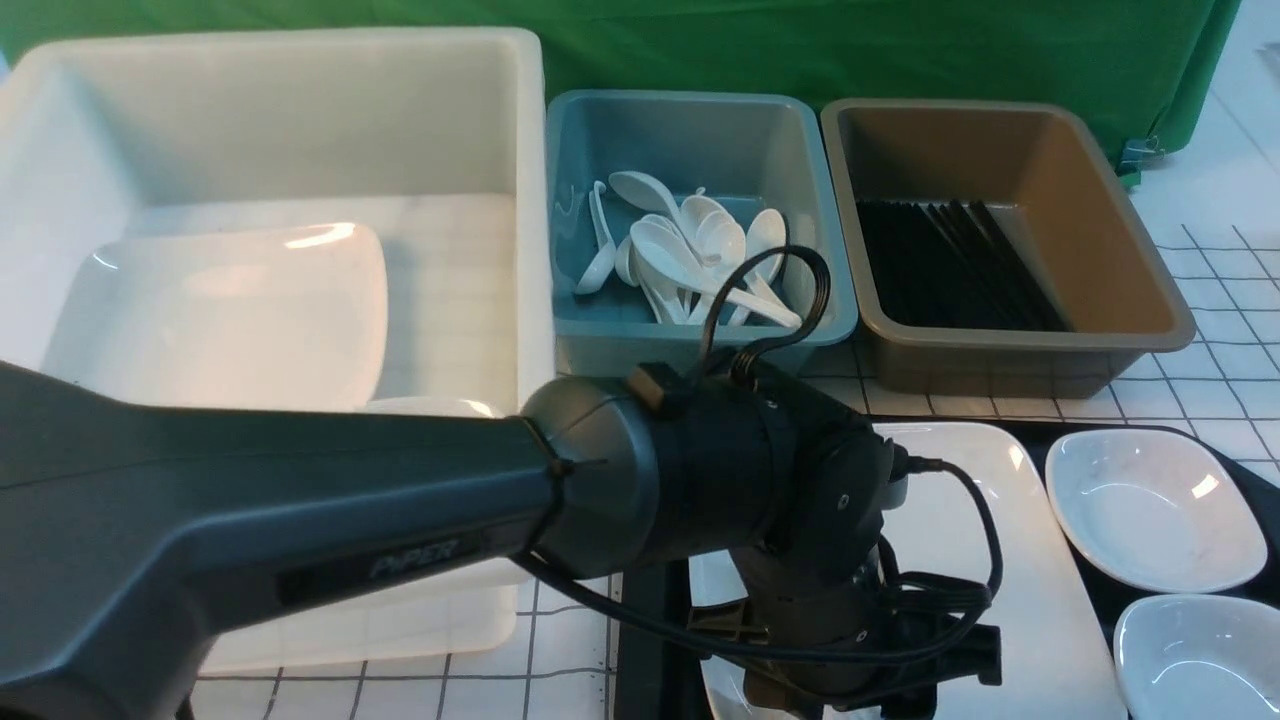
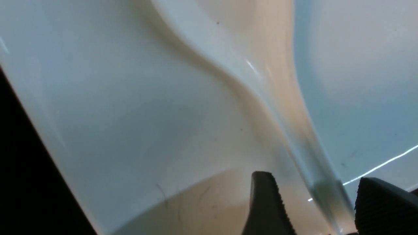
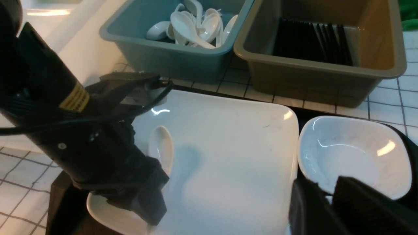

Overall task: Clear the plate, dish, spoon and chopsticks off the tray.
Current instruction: Use the left arm to grab a soup spoon from the plate

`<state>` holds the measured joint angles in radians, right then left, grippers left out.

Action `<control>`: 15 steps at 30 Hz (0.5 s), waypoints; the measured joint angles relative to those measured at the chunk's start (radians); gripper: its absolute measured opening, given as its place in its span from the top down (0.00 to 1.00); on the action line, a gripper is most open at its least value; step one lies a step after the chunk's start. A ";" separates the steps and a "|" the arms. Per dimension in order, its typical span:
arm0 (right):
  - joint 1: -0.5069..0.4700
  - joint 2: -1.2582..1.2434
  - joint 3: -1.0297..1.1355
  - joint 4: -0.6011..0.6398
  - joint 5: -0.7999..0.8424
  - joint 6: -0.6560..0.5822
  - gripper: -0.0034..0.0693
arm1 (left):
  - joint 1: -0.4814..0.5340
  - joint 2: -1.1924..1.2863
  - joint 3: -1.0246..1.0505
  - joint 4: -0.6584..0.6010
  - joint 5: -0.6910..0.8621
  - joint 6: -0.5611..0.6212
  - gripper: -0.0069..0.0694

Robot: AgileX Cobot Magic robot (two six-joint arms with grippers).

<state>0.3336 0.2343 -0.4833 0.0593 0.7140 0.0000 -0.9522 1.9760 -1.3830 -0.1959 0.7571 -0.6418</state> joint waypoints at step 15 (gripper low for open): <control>0.000 0.000 0.000 0.000 0.004 0.000 0.75 | 0.001 0.051 -0.008 0.008 -0.064 -0.043 0.45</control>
<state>0.3336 0.2343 -0.4833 0.0593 0.7184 0.0000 -0.9513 2.0271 -1.3909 -0.1877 0.6931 -0.6847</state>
